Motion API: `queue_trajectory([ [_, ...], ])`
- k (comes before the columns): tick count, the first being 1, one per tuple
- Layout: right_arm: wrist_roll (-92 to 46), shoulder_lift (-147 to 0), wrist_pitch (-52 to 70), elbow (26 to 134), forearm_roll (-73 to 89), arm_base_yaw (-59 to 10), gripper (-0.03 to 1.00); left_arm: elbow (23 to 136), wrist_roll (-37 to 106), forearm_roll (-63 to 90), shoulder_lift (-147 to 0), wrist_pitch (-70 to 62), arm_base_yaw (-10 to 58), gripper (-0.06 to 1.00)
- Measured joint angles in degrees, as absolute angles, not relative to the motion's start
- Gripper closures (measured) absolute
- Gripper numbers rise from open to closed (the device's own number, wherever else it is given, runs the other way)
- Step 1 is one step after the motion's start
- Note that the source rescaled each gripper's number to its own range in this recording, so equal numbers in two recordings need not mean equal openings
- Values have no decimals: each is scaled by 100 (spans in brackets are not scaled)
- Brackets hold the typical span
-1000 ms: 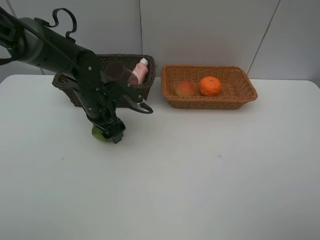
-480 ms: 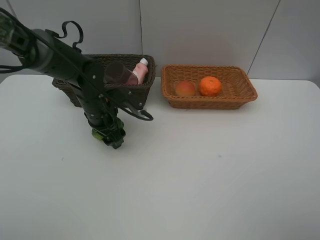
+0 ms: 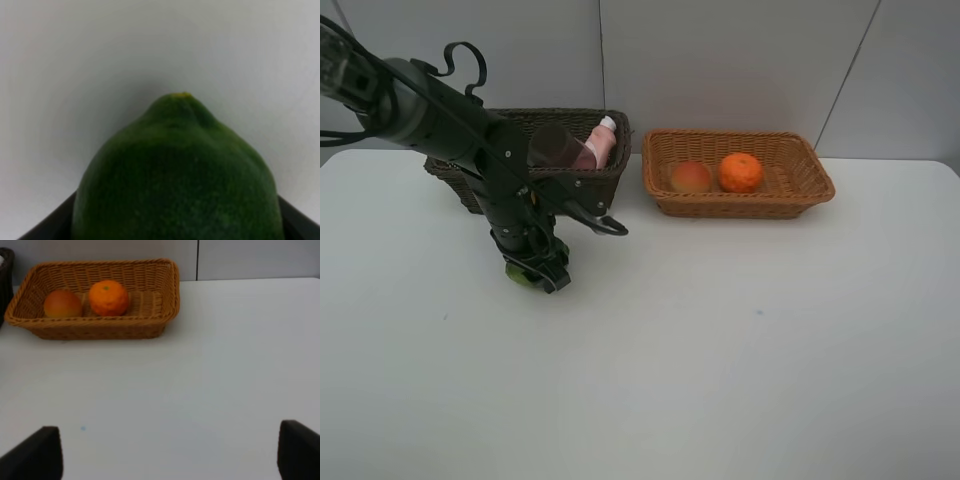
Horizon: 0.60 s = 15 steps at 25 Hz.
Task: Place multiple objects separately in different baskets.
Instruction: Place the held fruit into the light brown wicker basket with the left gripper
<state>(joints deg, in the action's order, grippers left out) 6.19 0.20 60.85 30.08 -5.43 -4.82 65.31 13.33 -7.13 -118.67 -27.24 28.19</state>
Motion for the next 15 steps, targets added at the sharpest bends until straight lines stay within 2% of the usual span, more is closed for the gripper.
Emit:
queue_trajectory([
  [15,619,20,6085,3008,-543,-482,18,6531,1135,-701,-11867,-2666,2819,34],
])
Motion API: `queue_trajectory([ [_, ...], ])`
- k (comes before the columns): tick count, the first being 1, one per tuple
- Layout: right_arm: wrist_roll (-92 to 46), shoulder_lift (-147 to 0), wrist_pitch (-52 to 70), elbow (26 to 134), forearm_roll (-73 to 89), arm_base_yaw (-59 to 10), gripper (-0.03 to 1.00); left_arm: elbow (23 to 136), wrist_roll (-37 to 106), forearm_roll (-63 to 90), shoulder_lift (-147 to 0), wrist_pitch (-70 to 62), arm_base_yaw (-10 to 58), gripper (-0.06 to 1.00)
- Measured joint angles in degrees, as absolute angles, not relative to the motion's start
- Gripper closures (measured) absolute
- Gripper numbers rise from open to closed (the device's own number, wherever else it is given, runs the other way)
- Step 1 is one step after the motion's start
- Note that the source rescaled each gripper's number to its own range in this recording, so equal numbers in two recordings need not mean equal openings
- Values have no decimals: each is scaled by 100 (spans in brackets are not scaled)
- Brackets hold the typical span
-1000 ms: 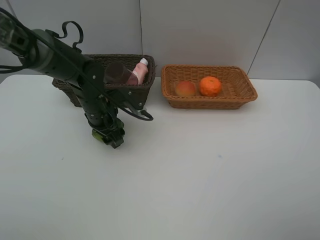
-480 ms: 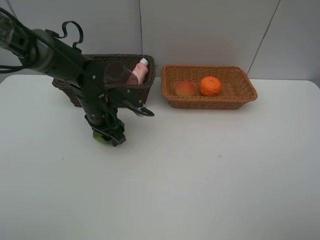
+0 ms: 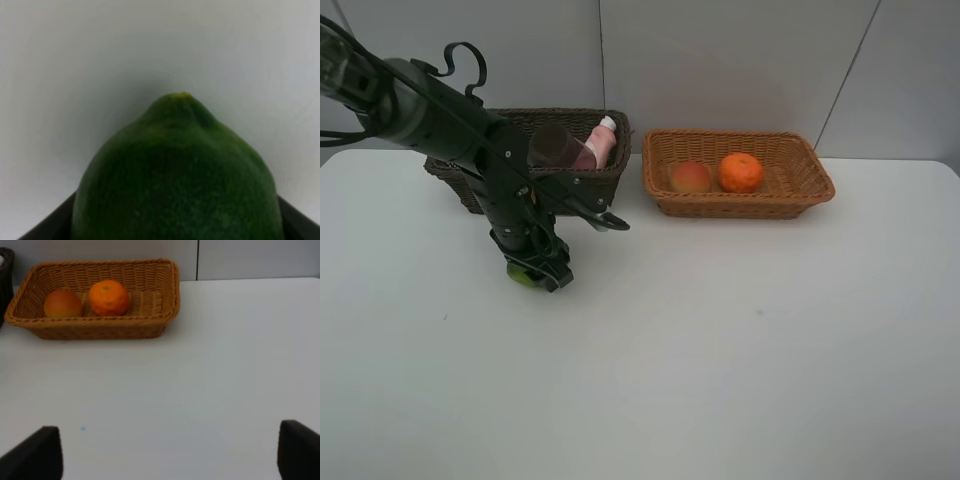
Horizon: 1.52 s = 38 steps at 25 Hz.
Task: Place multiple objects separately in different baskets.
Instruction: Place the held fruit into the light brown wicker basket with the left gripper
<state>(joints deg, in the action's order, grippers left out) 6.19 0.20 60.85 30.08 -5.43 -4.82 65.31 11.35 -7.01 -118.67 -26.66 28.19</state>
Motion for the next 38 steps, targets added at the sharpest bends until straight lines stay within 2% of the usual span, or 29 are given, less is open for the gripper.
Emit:
queue_trajectory([
  [5,619,20,6085,3008,-543,-482,18,6794,858,-308,-11696,-2815,2919,34],
  [11,619,20,6085,3008,-543,-482,18,7886,127,-54,-11624,-3619,3399,34],
  [21,619,20,6085,3008,-543,-482,18,9922,-367,0,-11869,-3121,3819,34],
  [26,619,20,6085,3008,-543,-482,18,10504,-372,-34,-12308,-2207,3839,34],
  [34,619,20,6085,3008,-544,-482,18,10506,-384,0,-13198,-208,3886,34],
  [38,619,20,6085,3008,-544,-482,18,10506,-384,0,-13569,370,3866,34],
])
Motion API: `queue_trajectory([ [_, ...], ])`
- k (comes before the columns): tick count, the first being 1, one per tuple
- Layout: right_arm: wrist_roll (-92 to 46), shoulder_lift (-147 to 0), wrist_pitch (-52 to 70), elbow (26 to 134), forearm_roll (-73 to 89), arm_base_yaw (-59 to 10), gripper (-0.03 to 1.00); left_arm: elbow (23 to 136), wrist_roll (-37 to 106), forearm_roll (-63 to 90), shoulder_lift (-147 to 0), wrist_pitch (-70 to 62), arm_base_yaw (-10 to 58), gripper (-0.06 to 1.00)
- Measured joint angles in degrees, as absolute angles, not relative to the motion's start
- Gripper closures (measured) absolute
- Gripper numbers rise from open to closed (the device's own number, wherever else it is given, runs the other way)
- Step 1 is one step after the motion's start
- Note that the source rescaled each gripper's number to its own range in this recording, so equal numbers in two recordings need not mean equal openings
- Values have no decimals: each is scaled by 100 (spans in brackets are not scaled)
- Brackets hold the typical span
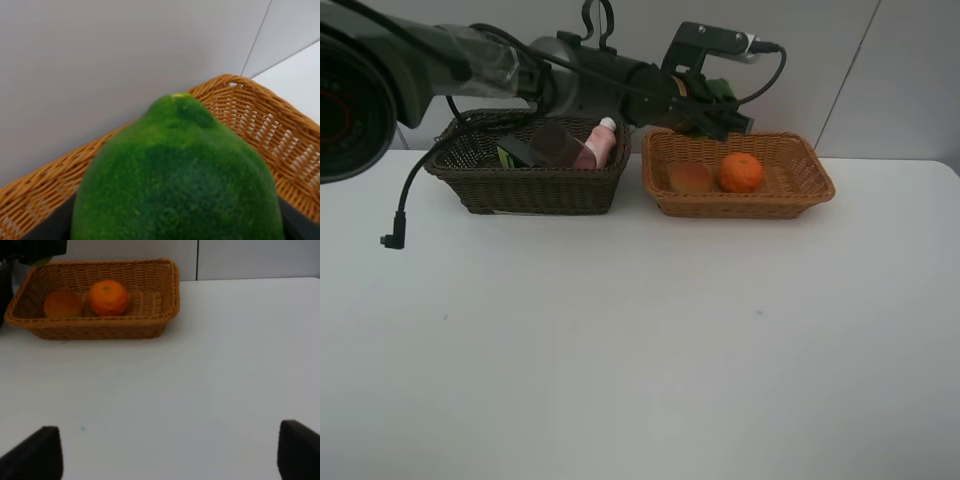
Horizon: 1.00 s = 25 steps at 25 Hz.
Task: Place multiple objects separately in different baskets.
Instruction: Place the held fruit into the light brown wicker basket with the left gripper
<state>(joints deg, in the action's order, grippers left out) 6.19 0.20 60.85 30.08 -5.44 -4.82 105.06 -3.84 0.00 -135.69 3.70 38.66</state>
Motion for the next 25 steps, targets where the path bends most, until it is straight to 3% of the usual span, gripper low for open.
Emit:
queue_trajectory([
  [6,619,20,6085,3008,-544,-482,18,10506,-368,0,-13928,1198,3793,34],
  [25,624,20,6085,3008,-544,-482,18,10506,-362,0,-14456,1566,3546,34],
])
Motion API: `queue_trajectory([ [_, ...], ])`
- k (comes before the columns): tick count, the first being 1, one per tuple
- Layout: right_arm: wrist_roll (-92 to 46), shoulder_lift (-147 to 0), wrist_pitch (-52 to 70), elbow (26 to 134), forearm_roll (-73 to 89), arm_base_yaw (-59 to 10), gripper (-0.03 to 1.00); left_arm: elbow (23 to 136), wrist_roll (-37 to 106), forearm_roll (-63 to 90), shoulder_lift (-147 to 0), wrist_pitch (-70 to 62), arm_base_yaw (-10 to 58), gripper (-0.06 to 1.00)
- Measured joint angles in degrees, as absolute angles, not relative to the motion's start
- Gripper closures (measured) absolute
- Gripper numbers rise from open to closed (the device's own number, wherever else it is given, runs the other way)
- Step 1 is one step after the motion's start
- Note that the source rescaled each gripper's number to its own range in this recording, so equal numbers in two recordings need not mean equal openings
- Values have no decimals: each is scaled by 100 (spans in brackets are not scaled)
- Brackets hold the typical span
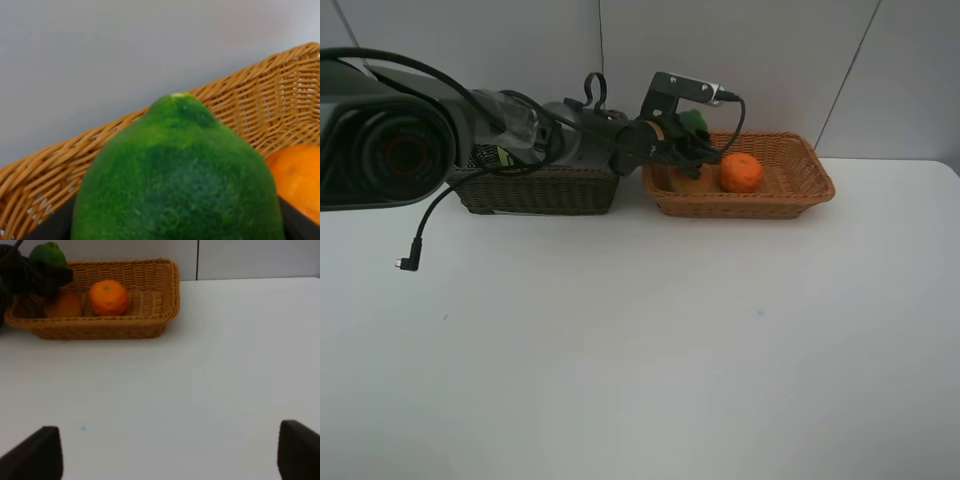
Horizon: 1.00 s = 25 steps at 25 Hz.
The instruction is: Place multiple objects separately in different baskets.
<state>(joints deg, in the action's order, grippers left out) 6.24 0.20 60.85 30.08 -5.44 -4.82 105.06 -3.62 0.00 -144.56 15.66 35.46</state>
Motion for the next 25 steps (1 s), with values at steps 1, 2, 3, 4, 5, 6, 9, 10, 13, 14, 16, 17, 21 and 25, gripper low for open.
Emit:
queue_trajectory([
  [1,624,20,6085,3008,-544,-482,18,10506,-362,0,-14456,1566,3546,34],
  [2,624,20,6085,3008,-544,-482,18,10506,-362,0,-14456,1566,3546,34],
  [3,624,20,6085,3008,-544,-482,18,10506,-362,0,-14456,1566,3546,34],
  [4,624,20,6085,3008,-544,-482,18,10506,-362,0,-14456,1566,3546,34],
  [5,624,20,6085,3008,-544,-482,18,10506,-362,0,-14456,1566,3546,32],
  [6,624,20,6085,3008,-544,-482,18,10506,-362,0,-14456,1575,3546,24],
  [9,624,20,6085,3008,-544,-482,18,10506,-367,31,-14456,1608,3546,0],
  [10,624,20,6085,3008,-544,-482,18,10506,-367,31,-14456,1608,3546,-3],
  [13,624,20,6085,3008,-544,-482,18,10506,-367,36,-14426,1593,3551,-5],
  [14,624,20,6085,3008,-544,-482,18,10506,-367,36,-14392,1555,3551,-5],
  [16,624,20,6085,3008,-544,-482,18,10506,-367,36,-14306,1397,3551,-5],
  [17,624,20,6085,3008,-544,-482,18,10506,-367,36,-14242,1271,3551,-5],
  [21,624,20,6085,3008,-544,-482,18,10506,-367,36,-13867,294,3551,-5],
  [25,624,20,6085,3008,-550,-482,18,10506,-367,31,-13310,-1109,3517,-5],
])
